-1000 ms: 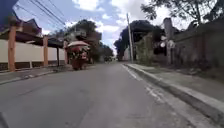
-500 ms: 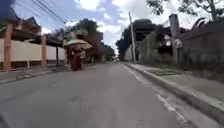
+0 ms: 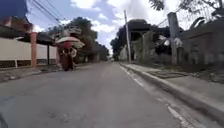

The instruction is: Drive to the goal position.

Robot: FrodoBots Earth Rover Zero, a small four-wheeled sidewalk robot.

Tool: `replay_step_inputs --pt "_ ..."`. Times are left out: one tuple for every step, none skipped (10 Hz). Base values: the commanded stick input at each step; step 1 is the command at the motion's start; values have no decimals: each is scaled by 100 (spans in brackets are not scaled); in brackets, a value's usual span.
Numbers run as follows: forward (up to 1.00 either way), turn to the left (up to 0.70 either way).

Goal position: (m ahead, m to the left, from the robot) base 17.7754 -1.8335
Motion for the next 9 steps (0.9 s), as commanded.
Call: replay_step_inputs --pt "100 0" --pt "100 0" --pt "100 0" --pt "100 0" --pt "100 0" --pt "100 0" --pt "100 0" --pt "100 0" --pt "100 0"
